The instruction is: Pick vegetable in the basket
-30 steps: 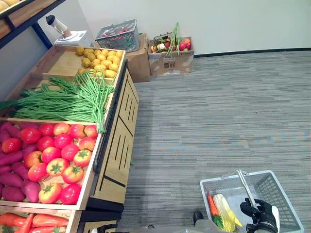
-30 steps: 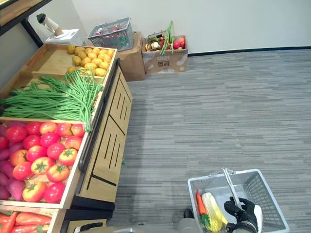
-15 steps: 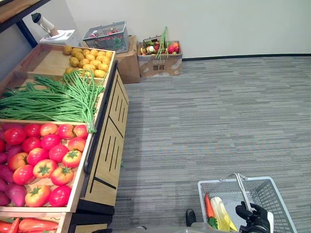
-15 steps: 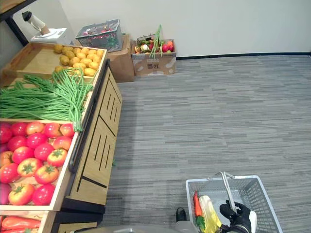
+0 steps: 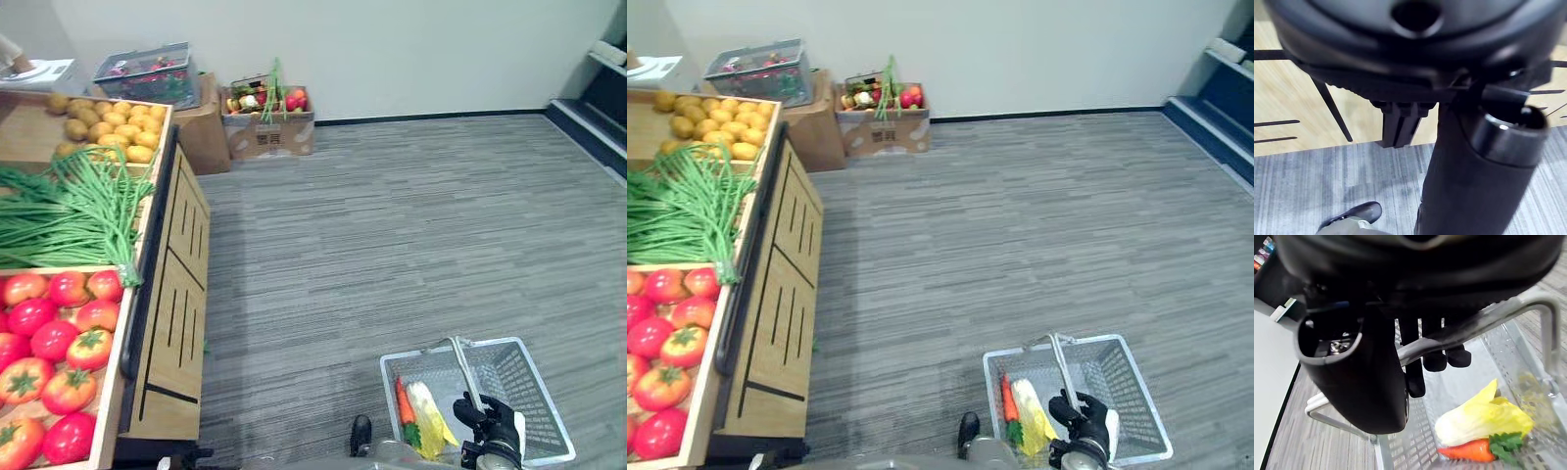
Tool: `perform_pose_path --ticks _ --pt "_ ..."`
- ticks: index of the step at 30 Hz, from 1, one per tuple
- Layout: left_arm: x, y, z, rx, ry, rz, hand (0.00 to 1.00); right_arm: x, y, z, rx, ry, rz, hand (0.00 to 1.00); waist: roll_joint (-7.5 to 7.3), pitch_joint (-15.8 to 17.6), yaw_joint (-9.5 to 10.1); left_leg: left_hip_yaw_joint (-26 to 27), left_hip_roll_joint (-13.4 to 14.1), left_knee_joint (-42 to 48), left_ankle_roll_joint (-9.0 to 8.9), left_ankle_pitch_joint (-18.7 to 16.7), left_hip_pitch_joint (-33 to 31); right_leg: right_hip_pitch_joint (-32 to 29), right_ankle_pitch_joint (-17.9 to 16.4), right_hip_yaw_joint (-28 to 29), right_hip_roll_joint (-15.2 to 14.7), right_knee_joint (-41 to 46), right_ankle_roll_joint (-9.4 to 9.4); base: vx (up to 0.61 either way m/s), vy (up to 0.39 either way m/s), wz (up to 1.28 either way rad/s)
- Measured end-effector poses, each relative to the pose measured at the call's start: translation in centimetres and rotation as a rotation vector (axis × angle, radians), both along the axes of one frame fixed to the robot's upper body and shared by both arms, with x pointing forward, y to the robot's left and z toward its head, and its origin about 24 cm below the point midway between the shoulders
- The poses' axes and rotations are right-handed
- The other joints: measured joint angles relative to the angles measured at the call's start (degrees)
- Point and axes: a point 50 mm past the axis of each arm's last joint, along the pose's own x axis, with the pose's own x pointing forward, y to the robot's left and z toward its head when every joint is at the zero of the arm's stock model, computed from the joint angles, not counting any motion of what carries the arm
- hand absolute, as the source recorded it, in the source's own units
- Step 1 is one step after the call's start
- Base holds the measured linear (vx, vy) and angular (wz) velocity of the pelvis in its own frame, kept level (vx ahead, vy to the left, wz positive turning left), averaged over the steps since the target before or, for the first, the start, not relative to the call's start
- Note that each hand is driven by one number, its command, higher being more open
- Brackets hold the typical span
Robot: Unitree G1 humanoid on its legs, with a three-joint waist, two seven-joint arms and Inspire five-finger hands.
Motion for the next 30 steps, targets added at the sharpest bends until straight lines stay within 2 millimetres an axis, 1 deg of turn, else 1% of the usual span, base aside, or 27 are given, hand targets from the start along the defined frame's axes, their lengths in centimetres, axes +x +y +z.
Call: perform_pose_path --ticks 2,3,4,5,6,7,9,10,11,12,13,14,15,16,17,18,19,20,21,22,23,24,27,30 --pt "0.0 -0.1 0.0 -0.004 -0.002 0.002 1.00 -0.5 0.3 -0.2 0.011 0.012 -0.008 0.00 0.59 0.03 0.01 0.58 1.38 -0.11 -0.63 -0.41 0.06 1.39 0.40 -0.54 1.75 -3.56 0.00 -0.03 -0.122 -0.22" --pt "0.0 -0.3 -0.1 -0.013 -0.004 0.014 1.00 -0.8 0.4 -0.3 0.020 0.015 -0.027 0.00 1.08 0.15 -0.01 0.77 2.13 -0.36 -1.43 -0.56 0.06 1.78 0.57 -1.33 2.50 -4.93 -0.25 0.00 -0.128 -0.23" --pt "-0.1 -0.4 -0.1 -0.017 -0.004 0.022 1.00 -1.0 0.4 -0.4 0.022 0.019 -0.030 0.00 1.35 0.18 0.00 0.88 2.44 -0.38 -1.62 -0.58 0.09 1.90 0.82 -1.47 2.83 -5.33 -0.54 0.04 -0.112 -0.14" --pt "-0.2 -0.7 -0.2 -0.026 -0.006 0.039 1.00 -1.5 0.4 -0.5 0.024 0.032 -0.038 0.00 1.99 0.50 -0.06 0.94 3.02 -0.44 -1.98 -0.34 0.69 2.56 1.41 -1.52 3.58 -5.75 -1.14 0.05 -0.073 -0.05" --pt "-0.2 -0.9 -0.3 -0.032 -0.006 0.047 1.00 -1.8 0.3 -0.6 0.024 0.041 -0.041 0.00 2.42 0.59 -0.06 0.99 3.42 -0.41 -2.53 -0.18 0.99 2.71 1.41 -1.53 3.95 -5.71 -1.16 0.11 -0.083 -0.03" --pt "-0.4 -1.3 -0.4 -0.037 -0.005 0.057 1.00 -2.4 0.4 -0.7 0.028 0.061 -0.045 0.00 3.05 0.37 -0.02 0.96 4.04 0.68 -3.09 0.21 1.28 2.80 0.98 -1.51 4.51 -5.54 -1.80 0.14 -0.089 -0.07" --pt "-0.3 -1.3 -0.4 -0.037 -0.027 0.080 1.00 -2.8 0.6 -1.0 0.040 0.084 -0.042 0.00 3.09 0.70 0.07 -0.16 5.10 8.20 -2.70 0.95 -1.37 3.94 0.79 -1.12 4.60 -5.96 -2.36 0.15 -0.113 -0.12" --pt "-0.3 -1.3 -0.4 -0.034 -0.029 0.082 1.00 -3.1 0.6 -1.1 0.041 0.097 -0.042 0.00 3.26 0.91 0.06 -1.43 5.73 14.25 -1.96 1.98 -3.37 5.38 0.70 -0.68 4.42 -6.42 -2.75 0.14 -0.123 -0.13" --pt "-0.2 -1.4 -0.4 -0.032 -0.035 0.083 1.00 -3.3 0.6 -1.1 0.040 0.106 -0.043 0.00 2.76 1.48 0.19 -3.35 5.80 19.29 -1.22 2.95 -5.38 6.83 0.63 0.11 3.81 -6.71 -2.98 0.13 -0.108 -0.17" --pt "-0.2 -1.5 -0.4 -0.033 -0.041 0.085 1.00 -3.4 0.4 -1.1 0.036 0.108 -0.042 0.00 2.89 1.55 0.27 -4.57 5.49 19.79 -1.17 2.18 -5.59 7.40 0.44 0.65 3.48 -6.79 -2.99 0.11 -0.051 -0.27" --pt "-0.1 -2.0 -0.5 -0.044 -0.049 0.087 1.00 -3.2 0.1 -1.0 0.028 0.106 -0.040 0.00 3.12 1.67 0.22 -5.64 4.42 18.87 -1.19 0.59 -6.03 8.24 -0.04 1.57 2.87 -7.10 -3.11 0.08 0.003 -0.36" --pt "0.1 -2.4 -0.5 -0.051 -0.060 0.089 1.00 -3.2 -0.1 -0.9 0.022 0.107 -0.040 0.00 3.11 1.68 0.22 -6.30 3.30 15.84 -0.95 -0.33 -6.29 8.72 -0.21 2.33 2.19 -7.35 -2.80 0.09 0.059 -0.42" --pt "0.2 -2.6 -0.5 -0.055 -0.065 0.085 1.00 -3.1 -0.3 -0.8 0.015 0.103 -0.039 0.00 3.11 1.68 0.18 -7.00 2.33 10.57 -0.86 -0.23 -6.26 8.79 -0.48 2.93 1.61 -7.30 -2.28 0.06 0.077 -0.31" --pt "0.3 -2.7 -0.5 -0.056 -0.069 0.083 1.00 -3.1 -0.4 -0.8 0.011 0.102 -0.038 0.00 3.12 1.69 0.09 -7.44 1.94 7.97 -0.67 0.17 -6.19 8.79 -0.60 3.03 1.34 -7.31 -2.02 0.06 0.083 -0.21" --pt "0.3 -2.8 -0.5 -0.057 -0.072 0.081 1.00 -3.1 -0.6 -0.8 0.007 0.101 -0.039 0.00 3.17 1.69 0.04 -7.80 1.56 4.26 -0.64 1.64 -6.33 8.81 -0.71 3.26 1.13 -7.34 -1.61 0.09 0.135 -0.14" --pt "0.3 -3.1 -0.6 -0.066 -0.070 0.083 1.00 -3.1 -0.9 -0.6 -0.005 0.100 -0.033 0.00 3.89 1.67 -0.14 -8.60 1.13 -0.23 -0.89 6.49 -6.41 9.25 -0.63 3.34 1.35 -7.69 -0.73 0.08 0.117 -0.09" --pt "0.3 -3.3 -0.6 -0.070 -0.070 0.084 1.00 -3.2 -1.0 -0.6 -0.009 0.101 -0.033 0.00 4.20 1.66 -0.23 -9.05 1.10 -0.95 -0.86 7.88 -6.38 9.47 -0.61 3.27 1.51 -7.91 -0.53 0.13 0.173 -0.02" --pt "0.3 -3.8 -0.7 -0.085 -0.068 0.086 1.00 -3.5 -1.3 -0.6 -0.014 0.111 -0.038 0.00 5.05 1.59 -0.34 -9.66 1.16 -2.59 -1.29 9.22 -5.75 10.55 -0.40 3.05 1.79 -8.87 0.25 0.11 0.153 0.11" --pt "0.5 -3.6 -0.7 -0.079 -0.072 0.086 1.00 -3.9 -1.1 -0.7 -0.007 0.121 -0.044 0.00 4.39 1.24 -0.34 -9.44 -0.39 -4.33 -0.84 9.26 -5.25 11.17 -0.17 2.54 0.42 -9.45 1.69 0.15 0.227 0.16" --pt "0.6 -3.5 -0.6 -0.075 -0.073 0.080 1.00 -4.0 -0.9 -0.8 -0.002 0.122 -0.044 0.00 4.05 1.32 -0.35 -9.52 -1.16 -5.25 -0.60 9.41 -4.89 11.35 -0.19 2.22 -0.24 -9.45 1.78 0.15 0.205 0.23" --pt "0.7 -3.5 -0.6 -0.078 -0.071 0.067 1.00 -4.1 -0.7 -0.9 0.003 0.121 -0.044 0.00 3.56 1.32 -0.63 -9.60 -2.50 -7.14 -0.11 9.77 -4.00 11.39 -0.30 1.83 -1.35 -9.41 2.14 0.17 0.185 0.22" --pt "0.6 -3.5 -0.7 -0.085 -0.064 0.065 1.00 -4.2 -0.5 -0.9 0.007 0.121 -0.045 0.00 3.39 1.21 -0.80 -9.58 -3.86 -8.80 0.79 10.45 -3.15 11.43 -0.46 1.56 -2.51 -9.25 2.60 0.17 0.136 0.17" --pt "0.3 -3.6 -0.9 -0.117 -0.050 0.079 1.00 -4.1 -0.3 -1.0 0.014 0.120 -0.044 0.00 3.51 1.09 -1.09 -9.58 -5.22 -10.29 1.00 10.63 -2.24 11.69 -0.90 1.25 -3.57 -9.20 3.33 0.17 0.101 0.08" --pt "-0.2 -3.7 -1.1 -0.160 -0.043 0.131 1.00 -4.0 0.2 -1.1 0.031 0.117 -0.039 0.00 3.59 0.92 -1.20 -9.93 -5.55 -10.67 1.00 10.62 -1.51 12.52 -1.17 0.14 -3.65 -9.18 3.72 0.13 0.034 0.08"
